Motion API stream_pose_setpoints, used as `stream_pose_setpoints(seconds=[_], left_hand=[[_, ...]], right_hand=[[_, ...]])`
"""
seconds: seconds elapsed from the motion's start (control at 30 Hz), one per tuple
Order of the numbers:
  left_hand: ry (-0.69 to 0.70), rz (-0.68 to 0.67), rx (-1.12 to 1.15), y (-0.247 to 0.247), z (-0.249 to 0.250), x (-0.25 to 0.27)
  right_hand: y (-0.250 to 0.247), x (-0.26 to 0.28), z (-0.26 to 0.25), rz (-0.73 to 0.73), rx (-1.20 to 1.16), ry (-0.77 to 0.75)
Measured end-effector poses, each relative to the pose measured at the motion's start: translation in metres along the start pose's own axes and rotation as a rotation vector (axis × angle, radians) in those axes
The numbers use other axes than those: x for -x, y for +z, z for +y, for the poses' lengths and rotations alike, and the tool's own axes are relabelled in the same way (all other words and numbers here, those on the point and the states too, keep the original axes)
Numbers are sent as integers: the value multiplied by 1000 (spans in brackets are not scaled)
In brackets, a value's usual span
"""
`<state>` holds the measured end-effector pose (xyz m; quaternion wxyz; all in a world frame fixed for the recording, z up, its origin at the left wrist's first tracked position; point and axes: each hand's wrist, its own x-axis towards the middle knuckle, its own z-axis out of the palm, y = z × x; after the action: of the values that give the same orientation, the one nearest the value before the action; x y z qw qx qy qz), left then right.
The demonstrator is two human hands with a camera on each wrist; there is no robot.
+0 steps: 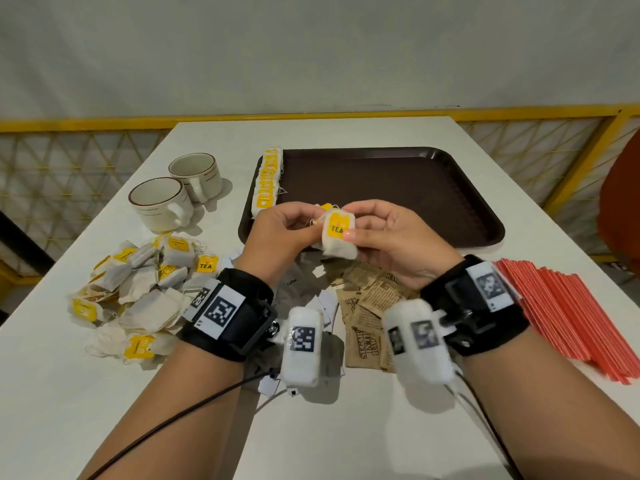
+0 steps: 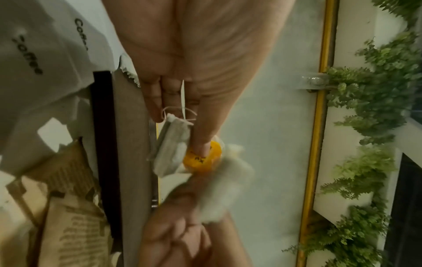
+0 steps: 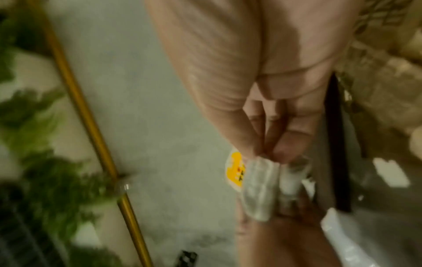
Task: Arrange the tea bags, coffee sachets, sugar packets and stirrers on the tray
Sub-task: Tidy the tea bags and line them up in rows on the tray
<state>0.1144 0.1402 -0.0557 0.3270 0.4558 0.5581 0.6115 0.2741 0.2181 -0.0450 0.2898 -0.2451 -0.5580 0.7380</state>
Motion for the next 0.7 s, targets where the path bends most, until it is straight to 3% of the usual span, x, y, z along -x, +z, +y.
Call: stream_pose_setpoints(seconds=[0.13, 0.7], left_hand=[[8, -32, -20, 0, 0, 0], [-21, -22, -9, 1, -4, -1]], right_hand=[[7, -3, 8, 118, 260, -103], [7, -3, 12, 143, 248, -144]])
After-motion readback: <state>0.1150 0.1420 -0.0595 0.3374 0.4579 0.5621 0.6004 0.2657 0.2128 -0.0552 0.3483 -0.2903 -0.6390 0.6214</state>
